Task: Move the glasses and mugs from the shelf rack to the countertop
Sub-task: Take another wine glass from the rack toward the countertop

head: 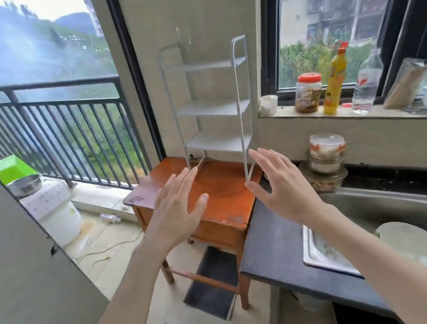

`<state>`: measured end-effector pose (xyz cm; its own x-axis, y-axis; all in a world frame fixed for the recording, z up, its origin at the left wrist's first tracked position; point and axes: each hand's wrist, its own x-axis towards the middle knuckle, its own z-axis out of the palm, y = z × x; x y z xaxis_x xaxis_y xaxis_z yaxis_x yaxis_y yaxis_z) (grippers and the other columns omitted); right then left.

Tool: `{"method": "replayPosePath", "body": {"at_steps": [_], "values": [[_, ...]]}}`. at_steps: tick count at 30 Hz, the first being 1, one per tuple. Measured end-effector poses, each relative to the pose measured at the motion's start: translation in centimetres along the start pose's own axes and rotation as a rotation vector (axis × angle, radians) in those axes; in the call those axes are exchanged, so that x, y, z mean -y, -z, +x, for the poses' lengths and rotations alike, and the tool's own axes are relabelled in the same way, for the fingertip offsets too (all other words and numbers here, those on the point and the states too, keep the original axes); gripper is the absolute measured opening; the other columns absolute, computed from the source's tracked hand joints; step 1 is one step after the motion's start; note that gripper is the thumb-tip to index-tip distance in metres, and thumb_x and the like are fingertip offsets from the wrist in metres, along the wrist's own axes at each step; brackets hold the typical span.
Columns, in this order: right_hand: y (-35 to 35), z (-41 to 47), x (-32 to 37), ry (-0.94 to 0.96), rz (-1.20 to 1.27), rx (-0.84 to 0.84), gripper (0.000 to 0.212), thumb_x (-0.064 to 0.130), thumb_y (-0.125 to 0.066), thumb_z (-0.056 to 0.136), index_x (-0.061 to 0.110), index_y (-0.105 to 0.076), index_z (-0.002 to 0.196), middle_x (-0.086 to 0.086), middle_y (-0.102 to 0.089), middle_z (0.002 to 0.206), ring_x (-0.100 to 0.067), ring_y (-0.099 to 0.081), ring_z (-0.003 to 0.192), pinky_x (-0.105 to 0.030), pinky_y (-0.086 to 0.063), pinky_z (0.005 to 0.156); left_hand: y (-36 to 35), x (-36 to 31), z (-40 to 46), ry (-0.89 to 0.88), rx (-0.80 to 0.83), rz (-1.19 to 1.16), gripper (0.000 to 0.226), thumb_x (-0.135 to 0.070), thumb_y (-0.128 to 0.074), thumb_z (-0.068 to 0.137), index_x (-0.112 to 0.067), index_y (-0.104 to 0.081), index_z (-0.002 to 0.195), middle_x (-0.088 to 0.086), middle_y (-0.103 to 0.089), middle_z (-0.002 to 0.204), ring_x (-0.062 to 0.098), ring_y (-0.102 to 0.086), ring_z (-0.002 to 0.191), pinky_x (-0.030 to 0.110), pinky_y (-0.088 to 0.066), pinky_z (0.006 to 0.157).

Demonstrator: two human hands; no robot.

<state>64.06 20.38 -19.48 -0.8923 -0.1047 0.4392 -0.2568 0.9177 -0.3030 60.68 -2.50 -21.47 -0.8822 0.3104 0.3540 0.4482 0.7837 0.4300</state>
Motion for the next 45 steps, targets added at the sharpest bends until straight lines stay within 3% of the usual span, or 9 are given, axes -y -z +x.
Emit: {"method": "replayPosePath", "body": {"at_steps": [11, 21, 24, 32, 38, 45], "values": [[-7.0, 17.2, -0.1, -0.010, 0.014, -0.028, 0.064, 0.046, -0.044, 0.090, 0.022, -0.021, 0.145, -0.004, -0.029, 0.151, -0.022, -0.021, 0.141, -0.039, -0.022, 0.115, 0.7, 11.4, 14.9, -0.005, -0.037, -0.054, 0.059, -0.046, -0.039, 0.092, -0.033, -0.018, 0.145, -0.007, -0.017, 0.156, 0.013, -0.007, 0.143, 0.042, -0.010, 0.117], [-10.0, 34.3, 1.4, -0.100, 0.011, -0.196, 0.061, 0.041, -0.047, 0.091, 0.020, -0.025, 0.144, -0.003, -0.031, 0.150, -0.019, -0.024, 0.138, -0.028, -0.021, 0.107, 4.5, 20.7, 33.5, -0.177, -0.063, -0.113, 0.058, -0.045, -0.039, 0.092, -0.031, -0.019, 0.145, -0.005, -0.018, 0.156, 0.015, -0.008, 0.144, 0.045, -0.013, 0.116], [-9.8, 38.5, 1.4, -0.108, 0.045, -0.263, 0.058, 0.040, -0.047, 0.091, 0.019, -0.030, 0.142, -0.001, -0.037, 0.146, -0.016, -0.029, 0.135, -0.022, -0.020, 0.102, 5.0, 21.7, 37.9, -0.226, -0.074, -0.116, 0.061, -0.049, -0.035, 0.089, -0.033, -0.017, 0.145, -0.005, -0.015, 0.156, 0.015, -0.007, 0.144, 0.044, -0.012, 0.117], [-8.3, 51.4, -0.3, -0.126, 0.086, -0.401, 0.051, 0.033, -0.051, 0.090, 0.016, -0.039, 0.136, -0.009, -0.047, 0.136, -0.025, -0.040, 0.128, -0.028, -0.028, 0.100, 5.8, 21.9, 48.4, -0.349, -0.145, -0.132, 0.057, -0.044, -0.033, 0.094, -0.030, -0.014, 0.146, -0.004, -0.014, 0.157, 0.016, -0.005, 0.144, 0.041, -0.010, 0.116], [-8.8, 60.8, -3.0, -0.313, 0.211, -0.392, 0.060, 0.037, -0.056, 0.086, 0.008, -0.034, 0.134, -0.017, -0.048, 0.134, -0.034, -0.045, 0.123, -0.032, -0.034, 0.094, 5.9, 21.6, 54.5, -0.397, -0.191, -0.135, 0.055, -0.044, -0.031, 0.095, -0.038, -0.009, 0.145, -0.007, -0.012, 0.157, 0.015, -0.003, 0.144, 0.042, -0.009, 0.117], [-10.1, 66.5, -4.8, -0.493, 0.410, -0.396, 0.068, 0.045, -0.064, 0.078, 0.001, -0.039, 0.124, -0.017, -0.053, 0.126, -0.032, -0.051, 0.115, -0.029, -0.038, 0.086, 5.0, 22.1, 58.2, -0.404, -0.150, -0.123, 0.048, -0.037, -0.023, 0.097, -0.028, -0.020, 0.145, -0.007, -0.020, 0.155, 0.012, -0.006, 0.144, 0.038, -0.011, 0.117]]}}
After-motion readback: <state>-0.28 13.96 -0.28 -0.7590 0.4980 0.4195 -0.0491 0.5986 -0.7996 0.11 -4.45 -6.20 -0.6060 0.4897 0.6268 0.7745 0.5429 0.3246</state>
